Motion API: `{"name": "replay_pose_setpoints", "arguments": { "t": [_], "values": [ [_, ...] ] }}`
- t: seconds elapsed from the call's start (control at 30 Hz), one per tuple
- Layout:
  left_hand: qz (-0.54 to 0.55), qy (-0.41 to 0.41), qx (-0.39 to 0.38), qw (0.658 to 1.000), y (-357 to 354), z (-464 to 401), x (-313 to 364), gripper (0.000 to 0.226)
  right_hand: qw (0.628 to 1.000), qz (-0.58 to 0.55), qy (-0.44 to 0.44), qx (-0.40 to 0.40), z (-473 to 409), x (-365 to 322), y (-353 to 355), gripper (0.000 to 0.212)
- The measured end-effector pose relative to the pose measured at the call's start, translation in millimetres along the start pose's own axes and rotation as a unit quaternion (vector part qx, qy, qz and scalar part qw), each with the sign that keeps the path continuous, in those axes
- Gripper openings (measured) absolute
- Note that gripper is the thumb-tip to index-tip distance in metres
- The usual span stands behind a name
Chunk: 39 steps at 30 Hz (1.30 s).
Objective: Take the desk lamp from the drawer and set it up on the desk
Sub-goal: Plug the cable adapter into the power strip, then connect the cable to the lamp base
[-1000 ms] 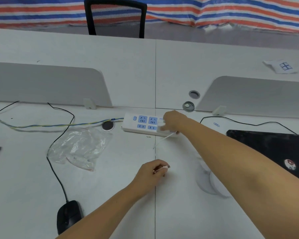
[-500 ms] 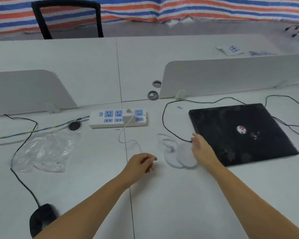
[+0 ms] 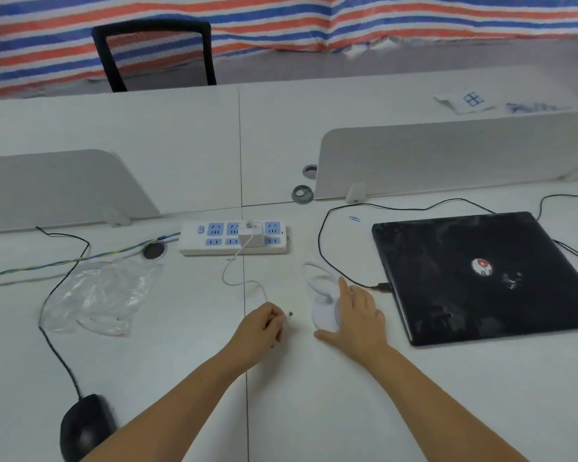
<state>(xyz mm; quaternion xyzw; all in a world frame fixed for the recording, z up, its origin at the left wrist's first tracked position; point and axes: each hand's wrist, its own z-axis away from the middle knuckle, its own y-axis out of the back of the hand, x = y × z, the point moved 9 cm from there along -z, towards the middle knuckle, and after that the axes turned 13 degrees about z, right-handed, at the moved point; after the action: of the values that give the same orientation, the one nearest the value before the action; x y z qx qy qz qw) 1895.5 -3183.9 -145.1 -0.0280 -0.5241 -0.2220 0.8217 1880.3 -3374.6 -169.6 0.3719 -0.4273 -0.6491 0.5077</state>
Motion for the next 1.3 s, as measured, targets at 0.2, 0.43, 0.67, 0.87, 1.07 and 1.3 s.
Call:
{"name": "replay_pose_setpoints", "arguments": {
  "t": [0.2, 0.43, 0.67, 0.87, 1.07, 1.3],
  "values": [
    [-0.009, 0.008, 0.018, 1.0, 14.7, 1.8, 14.5, 0.021, 0.997, -0.06, 0.039, -0.003, -3.9, -5.8, 15.2, 0.116],
    [0.087, -0.04, -0.018, 0.995, 34.3, 17.9, 92.2, 0.028, 0.946, -0.267, 0.177, 0.041, 45.1, -22.6, 105.7, 0.113],
    [0.083, -0.094, -0.156, 0.98, 27.5, 54.8, 157.6, 0.038, 0.931, -0.266, 0.226, 0.102, 81.6, -30.3, 160.2, 0.114],
    [0.006, -0.111, -0.152, 0.982, 31.6, 67.4, 175.4, 0.043, 0.931, -0.211, 0.263, 0.136, 99.9, -38.6, 172.9, 0.114],
    [-0.073, -0.111, -0.147, 0.98, 33.7, 72.6, 177.3, 0.042, 0.938, -0.155, 0.282, 0.132, 111.8, -42.2, 177.8, 0.106],
    [-0.112, -0.094, -0.14, 0.979, 33.4, 74.1, 177.3, 0.04, 0.936, -0.084, 0.299, 0.164, 113.4, -41.4, 186.8, 0.114]
  ]
}}
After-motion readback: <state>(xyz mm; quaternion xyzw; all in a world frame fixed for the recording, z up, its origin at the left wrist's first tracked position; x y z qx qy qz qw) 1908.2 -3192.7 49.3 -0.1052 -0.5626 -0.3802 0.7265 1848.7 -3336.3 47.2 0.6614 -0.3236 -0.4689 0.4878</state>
